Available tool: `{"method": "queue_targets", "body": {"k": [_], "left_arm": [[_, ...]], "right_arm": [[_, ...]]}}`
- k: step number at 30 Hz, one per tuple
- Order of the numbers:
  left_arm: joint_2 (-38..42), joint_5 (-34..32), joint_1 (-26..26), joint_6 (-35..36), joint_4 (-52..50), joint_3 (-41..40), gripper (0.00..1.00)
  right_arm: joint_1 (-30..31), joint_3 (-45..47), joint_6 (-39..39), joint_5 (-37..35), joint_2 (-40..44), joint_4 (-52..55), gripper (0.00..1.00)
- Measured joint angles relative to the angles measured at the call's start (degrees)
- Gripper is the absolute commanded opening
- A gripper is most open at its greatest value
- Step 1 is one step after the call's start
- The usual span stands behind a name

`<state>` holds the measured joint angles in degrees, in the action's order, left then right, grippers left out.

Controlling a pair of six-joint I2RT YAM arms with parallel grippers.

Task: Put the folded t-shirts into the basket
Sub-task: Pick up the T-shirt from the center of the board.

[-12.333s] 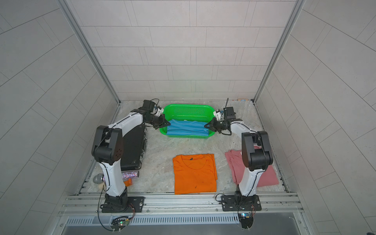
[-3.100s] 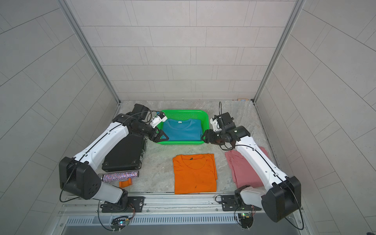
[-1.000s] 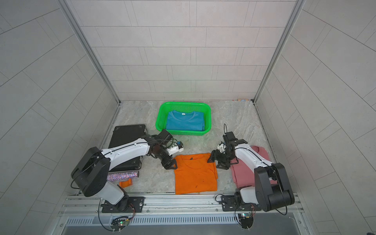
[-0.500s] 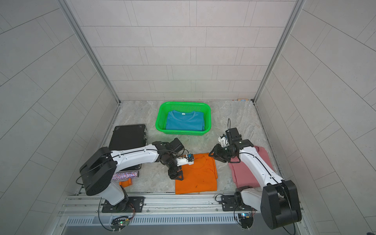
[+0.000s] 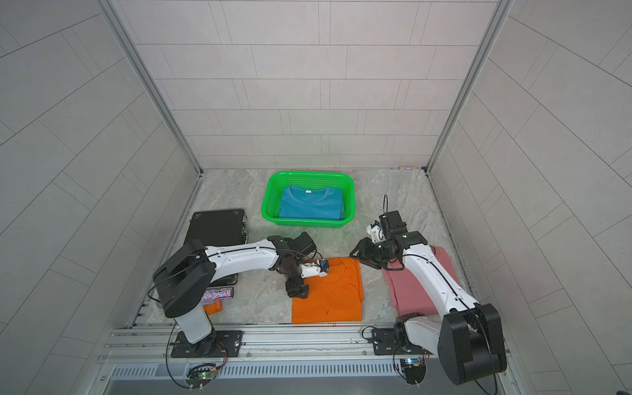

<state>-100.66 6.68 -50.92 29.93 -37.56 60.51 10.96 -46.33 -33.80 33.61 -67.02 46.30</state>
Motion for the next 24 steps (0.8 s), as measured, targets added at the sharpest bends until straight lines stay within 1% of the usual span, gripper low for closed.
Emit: {"method": "queue_targets", "body": {"k": [5,8,10,15,17,21,24], "left_arm": [[1.49,-3.69,1.07,3.52,-0.26,-1.79,0.74],[1.7,-4.61,3.58,5.51,-1.27,-1.95,0.74],[1.7,-4.9,5.84,6.14,-1.95,-1.73,0.74],[2.01,-4.96,9.73,7.45,-2.84,-1.66,0.75],[2.69,-4.09,10.12,7.61,-3.5,-1.7,0.75],[4.9,-0.24,12.04,7.06,-6.21,-1.57,0.75],[7.45,3.72,16.0,5.4,-9.09,-0.07,0.76]], "right_arm": [[0.0,-0.09,0.5,0.04,-2.05,0.02,0.52],[0.0,-0.07,0.83,0.48,-4.13,-0.15,0.55],[0.07,0.07,1.11,1.01,-5.86,-0.66,0.59],[0.81,0.85,2.43,2.82,-11.76,-2.75,0.8],[1.09,1.03,3.1,4.28,-14.62,-4.42,0.84],[1.2,1.09,4.31,6.6,-19.67,-7.8,0.86],[1.18,0.61,5.01,7.06,-22.77,-10.03,0.85]]}}
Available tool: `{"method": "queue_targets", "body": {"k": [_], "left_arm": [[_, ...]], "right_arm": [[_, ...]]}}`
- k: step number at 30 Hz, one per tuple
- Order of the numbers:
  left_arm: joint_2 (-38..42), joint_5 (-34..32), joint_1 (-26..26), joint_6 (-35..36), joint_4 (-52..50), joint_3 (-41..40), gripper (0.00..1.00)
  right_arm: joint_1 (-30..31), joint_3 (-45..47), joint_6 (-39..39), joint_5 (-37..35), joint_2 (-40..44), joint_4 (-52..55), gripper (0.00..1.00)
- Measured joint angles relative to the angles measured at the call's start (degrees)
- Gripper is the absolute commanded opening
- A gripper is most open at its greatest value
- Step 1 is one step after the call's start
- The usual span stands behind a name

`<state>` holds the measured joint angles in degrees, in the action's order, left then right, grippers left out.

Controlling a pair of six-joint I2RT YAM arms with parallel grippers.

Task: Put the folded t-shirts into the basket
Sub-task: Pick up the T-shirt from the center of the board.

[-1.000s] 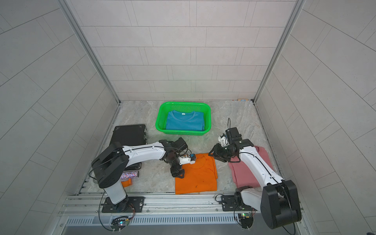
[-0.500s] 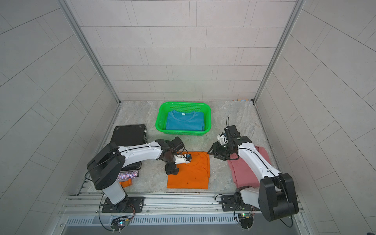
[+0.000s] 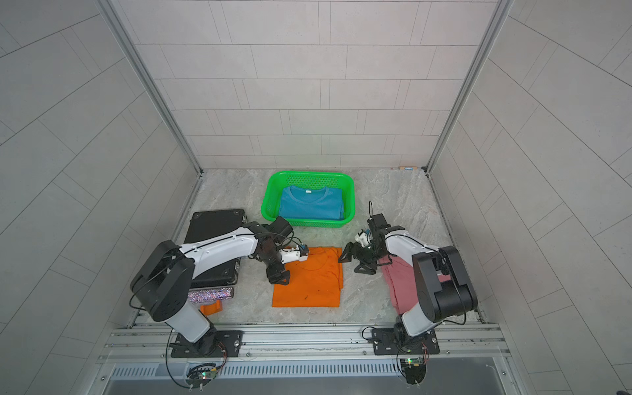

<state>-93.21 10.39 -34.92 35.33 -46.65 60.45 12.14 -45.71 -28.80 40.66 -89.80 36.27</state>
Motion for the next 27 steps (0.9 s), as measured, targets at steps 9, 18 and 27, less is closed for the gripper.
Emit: {"method": "queue_targets", "body": {"k": [9,18,27], "left_arm": [[9.62,14.8,17.73,-16.74,0.74,0.98,0.77],[6.51,22.01,21.62,-32.61,7.28,-7.8,0.74],[-3.5,24.24,22.93,-39.6,12.68,-9.55,0.67]], "right_arm": [[-0.66,-2.16,0.61,9.42,-7.61,-8.15,0.83],[-0.63,-2.56,1.22,9.75,-8.76,-9.62,0.74],[-0.63,-2.49,1.46,6.67,-7.1,-8.55,0.76]]}}
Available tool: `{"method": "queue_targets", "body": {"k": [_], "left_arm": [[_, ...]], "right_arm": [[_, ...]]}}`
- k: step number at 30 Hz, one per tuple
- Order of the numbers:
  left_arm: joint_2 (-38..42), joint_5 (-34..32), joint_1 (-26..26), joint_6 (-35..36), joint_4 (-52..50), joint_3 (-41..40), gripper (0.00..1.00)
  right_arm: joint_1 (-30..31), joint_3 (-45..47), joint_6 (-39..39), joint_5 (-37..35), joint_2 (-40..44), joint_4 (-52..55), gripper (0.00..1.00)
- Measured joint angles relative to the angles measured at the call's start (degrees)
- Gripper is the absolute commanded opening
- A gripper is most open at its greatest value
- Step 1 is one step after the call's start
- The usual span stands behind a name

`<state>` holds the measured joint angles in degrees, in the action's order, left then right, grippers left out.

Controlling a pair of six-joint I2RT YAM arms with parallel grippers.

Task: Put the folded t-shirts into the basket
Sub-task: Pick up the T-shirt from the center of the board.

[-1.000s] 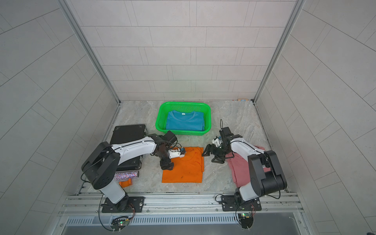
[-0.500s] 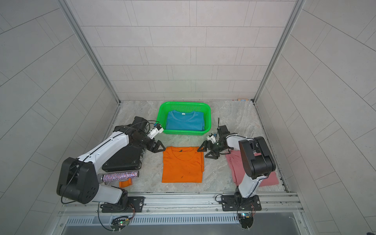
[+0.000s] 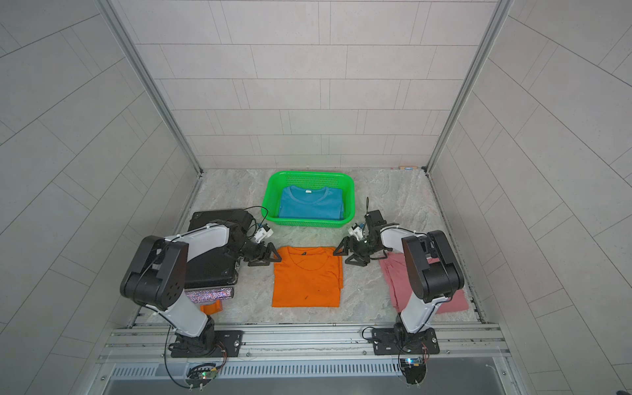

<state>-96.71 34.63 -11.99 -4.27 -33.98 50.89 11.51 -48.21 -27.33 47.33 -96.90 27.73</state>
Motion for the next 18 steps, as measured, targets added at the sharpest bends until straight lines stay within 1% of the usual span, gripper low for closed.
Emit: {"method": "queue_targets", "body": {"k": [8,13,16,18], "left_arm": [[-2.08,1.25,0.04,-2.64,2.73,0.04,0.66],[-3.85,4.15,0.13,-4.28,3.76,0.26,0.67],[-4.0,5.29,0.26,-5.49,5.42,0.0,0.64],[-4.0,5.73,0.26,-6.23,6.91,-0.44,0.59]], "right_arm": [[-0.02,0.59,-0.11,-3.26,1.9,0.59,0.76],[-0.02,0.66,-0.57,-4.17,2.36,0.52,0.77],[0.0,1.2,-0.98,-4.33,2.8,-0.2,0.78],[-0.02,1.53,-1.22,-4.04,2.91,-0.68,0.78]]}}
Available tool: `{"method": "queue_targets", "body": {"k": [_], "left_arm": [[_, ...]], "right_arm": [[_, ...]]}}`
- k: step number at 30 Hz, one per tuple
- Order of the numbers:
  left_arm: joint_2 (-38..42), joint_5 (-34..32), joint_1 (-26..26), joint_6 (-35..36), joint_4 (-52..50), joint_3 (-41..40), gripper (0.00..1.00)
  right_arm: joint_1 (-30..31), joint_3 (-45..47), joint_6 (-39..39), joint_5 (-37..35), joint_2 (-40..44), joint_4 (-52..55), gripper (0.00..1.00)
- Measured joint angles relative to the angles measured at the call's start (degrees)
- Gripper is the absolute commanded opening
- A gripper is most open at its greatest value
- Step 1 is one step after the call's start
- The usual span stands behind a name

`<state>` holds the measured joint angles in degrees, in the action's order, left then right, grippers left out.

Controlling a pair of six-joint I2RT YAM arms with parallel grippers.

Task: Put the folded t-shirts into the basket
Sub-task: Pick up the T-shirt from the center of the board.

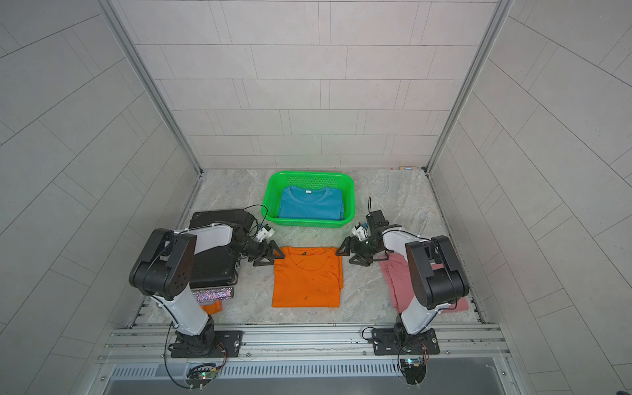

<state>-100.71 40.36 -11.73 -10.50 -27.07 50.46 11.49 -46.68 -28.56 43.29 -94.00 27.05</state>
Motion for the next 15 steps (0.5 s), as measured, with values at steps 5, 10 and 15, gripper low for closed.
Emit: {"method": "queue_targets", "body": {"k": [5,10,15], "left_arm": [[-0.66,-0.26,0.0,-1.05,1.7,-0.46,0.45],[-2.16,0.04,0.07,-1.51,2.05,-0.13,0.28],[-4.0,0.57,0.09,-1.07,1.6,0.94,0.21]], "right_arm": [[-0.22,1.01,-0.48,1.57,-0.11,-1.88,0.77],[-0.24,1.49,-0.79,6.05,-2.64,-6.4,0.75],[0.02,1.6,-0.94,9.31,-4.92,-10.62,0.69]]}}
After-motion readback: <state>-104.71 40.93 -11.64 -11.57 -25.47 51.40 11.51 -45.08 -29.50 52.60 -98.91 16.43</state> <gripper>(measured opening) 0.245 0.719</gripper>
